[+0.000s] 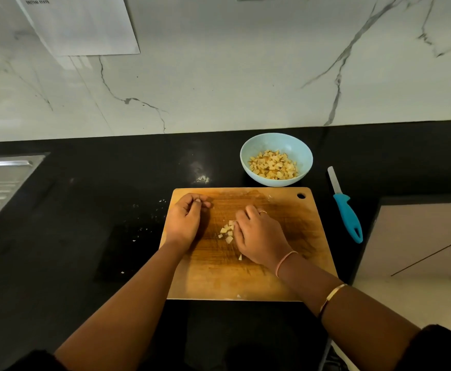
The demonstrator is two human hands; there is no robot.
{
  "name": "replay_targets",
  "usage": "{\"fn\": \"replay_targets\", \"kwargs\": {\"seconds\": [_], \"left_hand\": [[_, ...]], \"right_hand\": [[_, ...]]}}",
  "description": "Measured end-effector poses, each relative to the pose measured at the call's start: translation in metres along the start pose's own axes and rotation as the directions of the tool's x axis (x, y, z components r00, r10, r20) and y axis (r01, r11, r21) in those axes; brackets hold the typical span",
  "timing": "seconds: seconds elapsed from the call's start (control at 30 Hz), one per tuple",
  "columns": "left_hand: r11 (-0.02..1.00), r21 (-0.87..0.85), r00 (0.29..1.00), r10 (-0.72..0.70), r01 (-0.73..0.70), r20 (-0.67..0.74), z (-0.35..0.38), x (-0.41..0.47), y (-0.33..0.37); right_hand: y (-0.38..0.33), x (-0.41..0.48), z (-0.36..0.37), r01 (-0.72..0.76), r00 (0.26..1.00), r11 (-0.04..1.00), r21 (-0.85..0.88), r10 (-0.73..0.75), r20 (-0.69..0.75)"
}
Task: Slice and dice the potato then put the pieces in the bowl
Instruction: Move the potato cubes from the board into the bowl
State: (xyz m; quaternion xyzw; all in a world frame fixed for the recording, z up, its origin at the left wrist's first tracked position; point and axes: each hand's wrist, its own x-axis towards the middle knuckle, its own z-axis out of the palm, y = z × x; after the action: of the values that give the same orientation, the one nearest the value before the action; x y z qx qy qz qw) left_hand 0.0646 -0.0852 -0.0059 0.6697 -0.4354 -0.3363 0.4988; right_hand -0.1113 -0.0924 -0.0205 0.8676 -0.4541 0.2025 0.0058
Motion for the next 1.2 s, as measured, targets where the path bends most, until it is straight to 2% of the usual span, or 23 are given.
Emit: {"fn": "replay_targets", "kwargs": {"seconds": [0.13, 0.2, 0.23, 0.27, 0.3, 0.33, 0.37, 0.4, 0.43, 0.5, 0.6, 0.67, 0.73, 0.83, 0.87, 0.9, 0.97, 1.0, 1.13, 1.2], "left_hand": [[0.996, -0.083, 1.0, -0.01, 0.01, 0.008, 0.014, -0.009, 0.003], [0.993, -0.118, 1.0, -0.015, 0.017, 0.017, 0.02, -0.013, 0.005], [0.991, -0.131, 1.0, -0.019, 0.021, 0.02, 0.022, -0.015, 0.007], [0.989, -0.145, 0.999, -0.023, 0.026, 0.022, 0.023, -0.016, 0.008], [0.987, -0.157, 0.999, -0.025, 0.029, 0.026, 0.024, -0.016, 0.009], [0.986, -0.166, 0.999, -0.029, 0.033, 0.029, 0.026, -0.017, 0.01], [0.984, -0.176, 0.999, -0.03, 0.035, 0.031, 0.027, -0.017, 0.011], [0.982, -0.183, 0.999, -0.032, 0.038, 0.035, 0.029, -0.017, 0.012], [0.982, -0.183, 0.999, -0.034, 0.041, 0.041, 0.031, -0.017, 0.013], [0.984, -0.17, 0.997, -0.039, 0.049, 0.064, 0.034, -0.016, 0.015], [0.988, -0.137, 0.993, -0.057, 0.072, 0.108, 0.037, -0.014, 0.018], [0.993, -0.091, 0.988, -0.068, 0.081, 0.136, 0.035, -0.01, 0.018], [0.995, -0.059, 0.986, -0.07, 0.08, 0.154, 0.031, -0.007, 0.017], [0.997, -0.028, 0.986, -0.067, 0.072, 0.153, 0.028, -0.009, 0.014], [0.998, -0.016, 0.987, -0.06, 0.064, 0.15, 0.028, -0.011, 0.013], [0.999, 0.004, 0.988, -0.046, 0.046, 0.149, 0.028, -0.013, 0.012], [0.997, 0.081, 0.989, 0.0, -0.013, 0.151, 0.028, -0.018, 0.01], [0.991, 0.126, 0.988, 0.025, -0.045, 0.155, 0.028, -0.02, 0.01], [0.98, 0.173, 0.983, 0.071, -0.101, 0.168, 0.029, -0.022, 0.011], [0.984, 0.154, 0.985, 0.064, -0.089, 0.163, 0.029, -0.022, 0.012]], "right_hand": [[0.003, 0.01, -0.002, -0.115, 0.993, 0.992, 0.055, 0.115, -0.011], [0.004, 0.019, -0.007, -0.299, 0.954, 0.93, 0.215, 0.292, 0.063], [0.004, 0.024, -0.012, -0.444, 0.895, 0.816, 0.369, 0.423, 0.143], [0.005, 0.03, -0.016, -0.585, 0.798, 0.612, 0.532, 0.549, 0.248], [0.007, 0.035, -0.021, -0.677, 0.676, 0.347, 0.65, 0.642, 0.361], [0.011, 0.04, -0.027, -0.716, 0.55, 0.076, 0.694, 0.673, 0.494], [0.015, 0.042, -0.032, -0.711, 0.461, -0.153, 0.686, 0.635, 0.619], [0.02, 0.044, -0.038, -0.681, 0.418, -0.327, 0.655, 0.561, 0.714], [0.026, 0.046, -0.042, -0.635, 0.411, -0.455, 0.624, 0.485, 0.772], [0.036, 0.053, -0.052, -0.521, 0.459, -0.612, 0.595, 0.386, 0.8], [0.049, 0.074, -0.072, -0.363, 0.54, -0.693, 0.623, 0.388, 0.747], [0.063, 0.094, -0.082, -0.295, 0.565, -0.661, 0.69, 0.462, 0.684], [0.075, 0.115, -0.084, -0.254, 0.534, -0.586, 0.769, 0.578, 0.617], [0.088, 0.137, -0.074, -0.267, 0.429, -0.402, 0.876, 0.764, 0.482], [0.091, 0.143, -0.069, -0.312, 0.425, -0.309, 0.898, 0.8, 0.423], [0.094, 0.146, -0.063, -0.397, 0.446, -0.177, 0.9, 0.82, 0.358], [0.099, 0.146, -0.05, -0.562, 0.563, 0.162, 0.811, 0.793, 0.232], [0.101, 0.144, -0.043, -0.586, 0.619, 0.291, 0.756, 0.762, 0.187], [0.101, 0.134, -0.035, -0.562, 0.733, 0.57, 0.6, 0.679, 0.042], [0.104, 0.133, -0.033, -0.566, 0.781, 0.673, 0.475, 0.623, 0.049]]}}
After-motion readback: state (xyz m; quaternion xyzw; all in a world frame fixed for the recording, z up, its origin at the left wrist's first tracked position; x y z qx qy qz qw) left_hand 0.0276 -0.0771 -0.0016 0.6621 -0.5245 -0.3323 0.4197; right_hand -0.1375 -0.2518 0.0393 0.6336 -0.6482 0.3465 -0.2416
